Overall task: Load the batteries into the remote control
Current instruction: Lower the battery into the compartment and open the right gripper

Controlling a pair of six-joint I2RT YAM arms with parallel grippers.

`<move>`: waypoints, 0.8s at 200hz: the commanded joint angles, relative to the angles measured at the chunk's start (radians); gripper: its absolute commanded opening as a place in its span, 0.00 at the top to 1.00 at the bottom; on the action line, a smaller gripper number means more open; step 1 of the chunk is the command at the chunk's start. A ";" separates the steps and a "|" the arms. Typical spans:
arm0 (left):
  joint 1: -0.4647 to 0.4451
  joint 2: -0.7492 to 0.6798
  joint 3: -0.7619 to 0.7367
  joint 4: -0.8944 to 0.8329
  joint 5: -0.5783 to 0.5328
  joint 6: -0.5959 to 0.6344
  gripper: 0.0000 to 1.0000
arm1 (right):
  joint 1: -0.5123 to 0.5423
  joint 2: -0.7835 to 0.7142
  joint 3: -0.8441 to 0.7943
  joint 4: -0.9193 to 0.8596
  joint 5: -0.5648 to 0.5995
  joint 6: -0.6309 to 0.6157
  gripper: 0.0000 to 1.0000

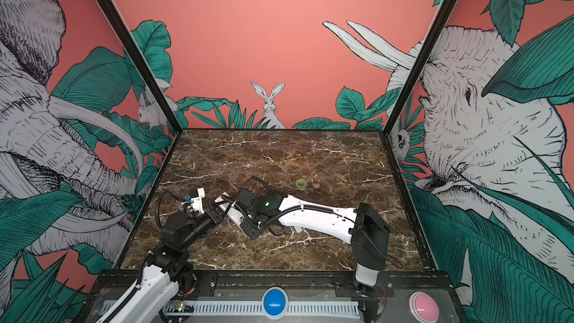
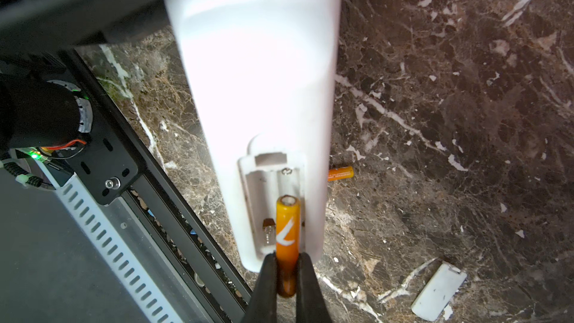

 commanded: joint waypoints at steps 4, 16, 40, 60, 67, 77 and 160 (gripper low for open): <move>0.004 -0.015 -0.006 0.025 0.007 -0.016 1.00 | 0.002 0.012 0.000 0.011 0.010 0.013 1.00; 0.004 -0.017 -0.004 0.024 0.009 -0.016 1.00 | 0.002 0.014 0.000 0.011 0.011 0.011 1.00; 0.004 -0.017 -0.005 0.024 0.009 -0.016 1.00 | 0.000 0.021 0.003 0.013 0.011 0.016 1.00; 0.004 -0.017 -0.005 0.024 0.010 -0.017 1.00 | -0.007 0.019 -0.005 0.026 0.007 0.022 1.00; 0.004 -0.016 -0.005 0.024 0.010 -0.017 1.00 | -0.007 0.021 -0.005 0.028 0.004 0.023 1.00; 0.004 -0.019 -0.005 0.024 0.010 -0.019 1.00 | -0.011 0.022 -0.005 0.029 0.004 0.026 1.00; 0.005 -0.027 -0.009 0.029 0.012 -0.031 1.00 | -0.020 0.029 -0.006 0.040 0.010 0.042 0.93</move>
